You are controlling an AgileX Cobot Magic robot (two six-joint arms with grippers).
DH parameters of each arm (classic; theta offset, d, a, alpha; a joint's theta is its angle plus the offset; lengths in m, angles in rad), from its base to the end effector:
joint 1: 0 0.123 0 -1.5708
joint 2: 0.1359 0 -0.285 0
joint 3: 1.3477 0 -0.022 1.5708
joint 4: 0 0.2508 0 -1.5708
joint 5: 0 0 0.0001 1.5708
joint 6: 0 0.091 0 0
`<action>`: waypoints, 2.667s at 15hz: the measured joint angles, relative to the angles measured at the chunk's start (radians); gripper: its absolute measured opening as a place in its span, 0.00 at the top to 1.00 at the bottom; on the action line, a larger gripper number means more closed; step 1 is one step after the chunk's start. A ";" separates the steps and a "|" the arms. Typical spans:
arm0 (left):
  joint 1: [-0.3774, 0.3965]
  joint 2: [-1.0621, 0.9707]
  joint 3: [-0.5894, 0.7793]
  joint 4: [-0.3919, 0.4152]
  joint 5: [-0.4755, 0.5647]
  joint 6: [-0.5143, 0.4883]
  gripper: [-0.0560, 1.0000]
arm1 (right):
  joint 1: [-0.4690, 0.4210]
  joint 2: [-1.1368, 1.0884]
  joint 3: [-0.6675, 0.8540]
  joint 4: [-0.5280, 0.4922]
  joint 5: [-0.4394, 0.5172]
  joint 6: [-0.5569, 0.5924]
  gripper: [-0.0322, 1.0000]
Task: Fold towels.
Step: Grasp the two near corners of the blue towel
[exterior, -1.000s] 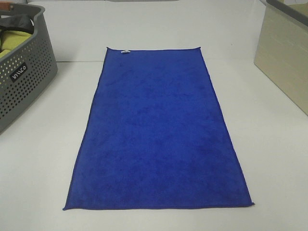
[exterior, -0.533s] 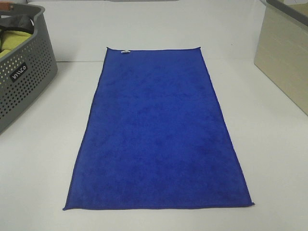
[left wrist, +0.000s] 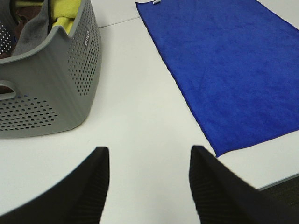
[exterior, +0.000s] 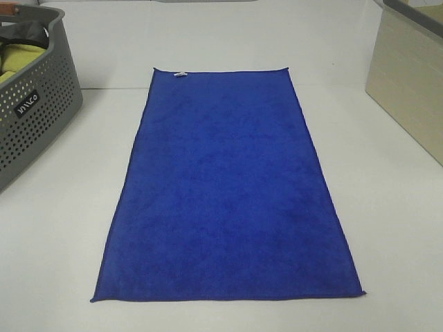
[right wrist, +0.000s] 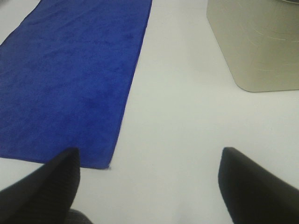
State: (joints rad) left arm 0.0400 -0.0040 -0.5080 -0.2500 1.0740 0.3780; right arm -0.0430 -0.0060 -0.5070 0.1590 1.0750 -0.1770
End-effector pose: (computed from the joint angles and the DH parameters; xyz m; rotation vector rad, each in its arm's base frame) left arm -0.0075 -0.0201 0.2805 0.3548 1.9892 -0.0347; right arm -0.0072 0.0130 0.2789 -0.1462 2.0305 0.0522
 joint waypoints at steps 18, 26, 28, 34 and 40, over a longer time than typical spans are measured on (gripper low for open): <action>0.000 0.891 0.030 -0.511 -0.448 0.042 0.46 | 0.079 0.756 -0.028 0.120 -0.487 0.083 0.31; -0.004 1.534 0.030 -1.001 -0.454 0.607 0.46 | 0.079 1.392 -0.029 0.550 -0.497 -0.341 0.32; -0.044 1.636 0.023 -1.078 -0.457 0.718 0.46 | 0.079 1.493 -0.030 0.649 -0.505 -0.452 0.32; -0.111 1.811 -0.038 -1.114 -0.491 0.754 0.37 | 0.079 1.676 -0.032 0.735 -0.568 -0.530 0.32; -0.138 1.874 -0.052 -1.151 -0.460 0.757 0.36 | 0.079 1.759 -0.044 0.815 -0.537 -0.568 0.33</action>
State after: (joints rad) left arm -0.0980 1.8700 -0.5600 -1.4010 0.6140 1.1350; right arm 0.0360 1.7530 -0.5510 0.9740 0.5380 -0.7450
